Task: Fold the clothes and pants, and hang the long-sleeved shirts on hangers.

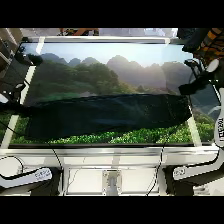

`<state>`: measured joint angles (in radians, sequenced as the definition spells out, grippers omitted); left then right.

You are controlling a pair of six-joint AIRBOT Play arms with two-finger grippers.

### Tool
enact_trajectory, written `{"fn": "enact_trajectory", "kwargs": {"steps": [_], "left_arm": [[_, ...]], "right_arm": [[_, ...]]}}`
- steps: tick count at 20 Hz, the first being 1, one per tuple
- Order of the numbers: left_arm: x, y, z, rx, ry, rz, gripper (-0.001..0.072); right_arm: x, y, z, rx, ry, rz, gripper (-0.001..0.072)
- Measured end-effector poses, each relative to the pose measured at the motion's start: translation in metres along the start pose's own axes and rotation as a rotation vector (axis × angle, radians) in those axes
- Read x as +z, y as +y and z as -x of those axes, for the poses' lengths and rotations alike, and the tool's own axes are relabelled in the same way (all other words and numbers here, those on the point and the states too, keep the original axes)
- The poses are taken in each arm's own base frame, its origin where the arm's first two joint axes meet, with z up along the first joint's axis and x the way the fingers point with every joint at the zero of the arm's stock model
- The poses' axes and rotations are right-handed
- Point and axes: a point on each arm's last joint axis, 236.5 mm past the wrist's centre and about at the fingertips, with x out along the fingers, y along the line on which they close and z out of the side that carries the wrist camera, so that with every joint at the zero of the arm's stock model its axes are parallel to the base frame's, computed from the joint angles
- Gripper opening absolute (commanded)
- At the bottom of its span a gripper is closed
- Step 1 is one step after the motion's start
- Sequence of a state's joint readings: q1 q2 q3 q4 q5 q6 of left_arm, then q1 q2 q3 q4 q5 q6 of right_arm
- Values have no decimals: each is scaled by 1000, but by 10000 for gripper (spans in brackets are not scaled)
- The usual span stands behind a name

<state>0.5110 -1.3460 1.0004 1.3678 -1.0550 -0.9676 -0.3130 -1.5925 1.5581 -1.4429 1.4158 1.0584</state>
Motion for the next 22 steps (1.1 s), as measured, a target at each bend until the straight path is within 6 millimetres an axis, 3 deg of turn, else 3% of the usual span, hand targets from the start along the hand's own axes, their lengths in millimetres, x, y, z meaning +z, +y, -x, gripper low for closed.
{"fn": "enact_trajectory", "kwargs": {"steps": [5, 10, 13, 16, 19, 22], "left_arm": [[-28, 0, 4, -55, 85, 34, 251], [-32, -10, 6, -105, 99, 59, 251], [-36, -14, 7, -125, 115, 73, 252], [-39, -18, 8, -141, 131, 80, 253], [-42, -19, 9, -144, 146, 101, 431], [-47, -16, 9, -131, 166, 125, 437]], "right_arm": [[-24, 1, -19, 68, 41, -63, 13], [-29, -11, -54, 40, 30, -141, 12], [-18, -23, -76, 4, -20, -205, 12], [7, -40, -85, -54, -132, -275, 12], [29, -53, -85, -99, -233, -321, 12], [34, -60, -91, -117, -256, -343, 13]]}}
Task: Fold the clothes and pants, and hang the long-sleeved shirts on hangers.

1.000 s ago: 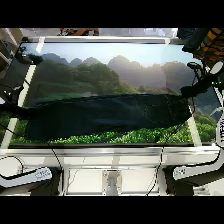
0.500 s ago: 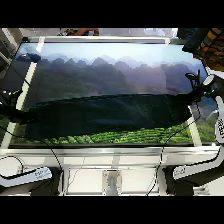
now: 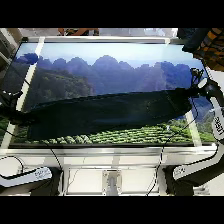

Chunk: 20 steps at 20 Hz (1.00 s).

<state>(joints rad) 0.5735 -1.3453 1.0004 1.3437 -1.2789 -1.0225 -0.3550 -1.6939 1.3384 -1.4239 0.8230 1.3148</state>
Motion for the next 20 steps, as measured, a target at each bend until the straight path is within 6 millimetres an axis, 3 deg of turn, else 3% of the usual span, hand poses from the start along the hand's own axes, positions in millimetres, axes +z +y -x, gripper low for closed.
{"fn": "enact_trajectory", "kwargs": {"steps": [4, 5, 6, 8, 9, 11, 12, 13, 15, 16, 17, 18, 20], "left_arm": [[-6, 5, 3, 13, 15, 42, 438], [-7, 8, 7, 20, 7, 59, 438], [-8, 12, 12, 27, -7, 77, 439], [-12, 24, 23, 44, -39, 126, 439], [-15, 32, 28, 53, -52, 153, 439], [-25, 53, 35, 63, -78, 226, 441], [-29, 63, 38, 54, -100, 261, 461], [-30, 69, 40, 29, -129, 294, 506], [-24, 74, 39, -62, -199, 349, 506], [-21, 75, 35, -111, -221, 361, 511], [-21, 73, 30, -160, -223, 362, 591], [-20, 70, 23, -213, -221, 360, 634], [-16, 64, 9, -301, -211, 357, 635]], "right_arm": [[-9, 1, 2, 3, 49, -3, 20], [-6, 1, 10, 2, 45, 2, 63], [2, 1, 23, 0, 27, 10, 139], [19, 3, 58, -7, -20, 38, 149], [27, 4, 77, -10, -47, 47, 140], [32, 10, 116, -6, -75, 61, 35], [32, 15, 134, 5, -86, 62, 24], [27, 20, 148, 19, -76, 64, 23], [16, 30, 171, 48, -53, 68, 31], [9, 34, 178, 60, -33, 69, 102], [2, 37, 183, 72, -8, 71, 158], [-7, 41, 187, 86, 22, 73, 174], [-23, 47, 193, 113, 80, 73, 194]]}}
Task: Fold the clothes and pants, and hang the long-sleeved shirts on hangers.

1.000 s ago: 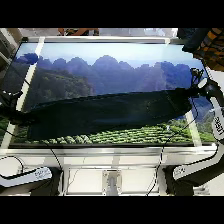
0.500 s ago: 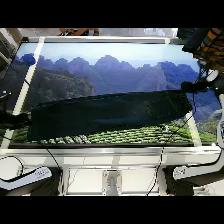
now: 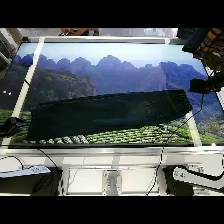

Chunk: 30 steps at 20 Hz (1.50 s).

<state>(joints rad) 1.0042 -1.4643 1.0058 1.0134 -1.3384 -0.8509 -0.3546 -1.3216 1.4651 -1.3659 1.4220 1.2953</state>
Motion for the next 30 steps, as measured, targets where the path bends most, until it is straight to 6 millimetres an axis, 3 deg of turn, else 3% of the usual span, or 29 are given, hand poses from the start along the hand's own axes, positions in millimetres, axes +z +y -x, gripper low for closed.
{"fn": "enact_trajectory", "kwargs": {"steps": [4, 10, 15, 16, 18, 20, 21, 22, 24, 25, 30], "left_arm": [[2, 4, -23, -95, 42, 13, 634], [2, -5, -50, -215, 120, 1, 628], [-14, -49, -80, -364, 289, -47, 623], [-19, -55, -83, -371, 328, -70, 570], [-24, -59, -89, -343, 392, -118, 549], [-26, -61, -91, -311, 441, -142, 470], [-26, -61, -92, -288, 457, -148, 406], [-25, -59, -94, -263, 467, -155, 274], [-21, -57, -98, -215, 473, -166, 149], [-17, -59, -101, -198, 465, -173, 35], [-6, -71, -107, -153, 436, -215, 30]], "right_arm": [[-20, 14, 5, 54, 78, -35, 194], [-25, 42, 7, 138, 110, -61, 192], [-21, 68, 4, 167, 105, -19, 191], [-20, 73, 3, 171, 102, -10, 191], [-17, 80, 2, 174, 93, 6, 191], [-15, 85, 1, 178, 87, 17, 191], [-14, 87, 1, 179, 83, 21, 191], [-14, 88, 1, 179, 81, 22, 191], [-12, 89, 1, 178, 75, 24, 192], [-12, 89, 1, 178, 75, 25, 191], [-11, 87, 0, 168, 70, 28, 191]]}}
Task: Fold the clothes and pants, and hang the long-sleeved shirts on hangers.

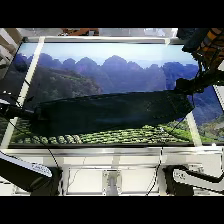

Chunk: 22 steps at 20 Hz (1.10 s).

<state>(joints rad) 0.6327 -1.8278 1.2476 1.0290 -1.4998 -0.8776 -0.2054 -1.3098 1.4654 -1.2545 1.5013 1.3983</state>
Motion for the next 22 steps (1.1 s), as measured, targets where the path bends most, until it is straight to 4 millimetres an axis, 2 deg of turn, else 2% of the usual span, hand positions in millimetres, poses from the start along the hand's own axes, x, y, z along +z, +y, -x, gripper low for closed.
{"fn": "enact_trajectory", "kwargs": {"steps": [3, 7, 10, 12, 14, 16, 22], "left_arm": [[2, 9, 26, 135, -38, 4, 30], [-14, 0, 86, 332, -87, 29, 30], [-26, -19, 128, 445, -152, 26, 30], [-35, -37, 145, 475, -182, 36, 30], [-42, -60, 151, 465, -202, 41, 29], [-42, -88, 147, 412, -215, 35, 29], [-28, -179, 108, 226, -207, -49, 29]], "right_arm": [[-1, -6, 0, -24, 3, 4, 191], [-1, -10, 0, -44, 6, 26, 192], [0, -12, 0, -52, 2, 56, 191], [3, -13, 0, -57, -10, 70, 191], [8, -14, 1, -62, -30, 79, 191], [14, -16, 1, -68, -54, 87, 191], [23, -18, 1, -79, -94, 116, 191]]}}
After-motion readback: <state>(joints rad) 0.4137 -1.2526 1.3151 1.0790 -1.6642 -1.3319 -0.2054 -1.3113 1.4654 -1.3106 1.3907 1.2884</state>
